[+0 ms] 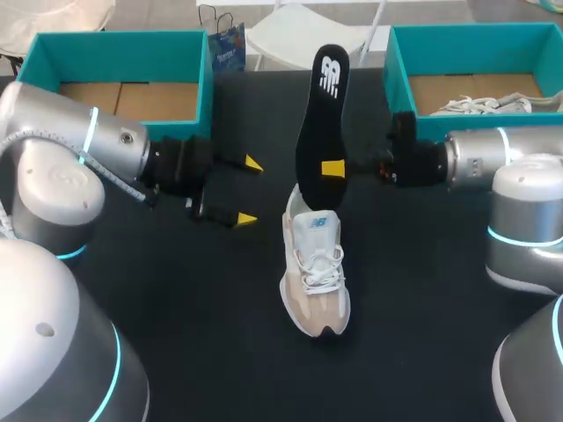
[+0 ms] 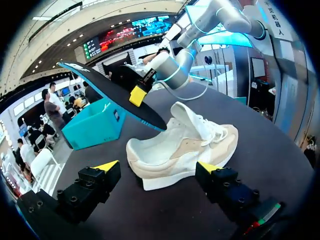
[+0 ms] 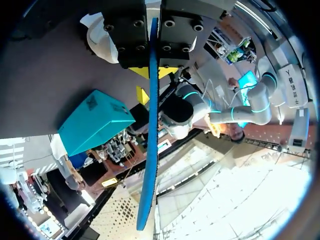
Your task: Take the shoe out of the shoebox, open the shoe tongue, remove and reinsert the insole, then place the shoe into the shoebox
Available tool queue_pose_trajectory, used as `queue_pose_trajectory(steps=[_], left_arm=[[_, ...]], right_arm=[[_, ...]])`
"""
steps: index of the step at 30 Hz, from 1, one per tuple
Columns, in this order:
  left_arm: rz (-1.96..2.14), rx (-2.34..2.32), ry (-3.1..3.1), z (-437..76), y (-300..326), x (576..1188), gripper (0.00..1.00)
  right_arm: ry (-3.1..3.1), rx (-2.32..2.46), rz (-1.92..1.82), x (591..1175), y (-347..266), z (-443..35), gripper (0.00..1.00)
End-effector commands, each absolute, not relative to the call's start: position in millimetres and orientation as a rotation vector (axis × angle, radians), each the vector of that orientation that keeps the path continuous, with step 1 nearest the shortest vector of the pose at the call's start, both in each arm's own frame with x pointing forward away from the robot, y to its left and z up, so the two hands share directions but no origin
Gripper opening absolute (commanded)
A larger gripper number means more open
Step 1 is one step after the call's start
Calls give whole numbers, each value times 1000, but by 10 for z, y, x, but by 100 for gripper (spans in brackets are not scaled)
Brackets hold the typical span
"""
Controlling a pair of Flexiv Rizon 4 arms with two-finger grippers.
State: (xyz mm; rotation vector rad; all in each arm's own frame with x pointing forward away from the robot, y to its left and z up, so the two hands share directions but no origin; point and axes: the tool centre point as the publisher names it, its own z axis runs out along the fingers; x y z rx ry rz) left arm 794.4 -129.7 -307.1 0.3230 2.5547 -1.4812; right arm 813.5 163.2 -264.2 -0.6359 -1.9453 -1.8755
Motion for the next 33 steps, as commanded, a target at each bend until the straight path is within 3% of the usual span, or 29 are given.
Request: queue_pose_trajectory(steps=[1, 33], left_arm=[[-1481, 320, 2538, -3108, -1336, 7928, 100], [-1468, 299, 2550, -3048, -1336, 7937, 100]], right_arm=[[-1947, -637, -1883, 8153, 1687, -2652, 0], [-1954, -617, -1926, 8171, 1693, -2580, 0]])
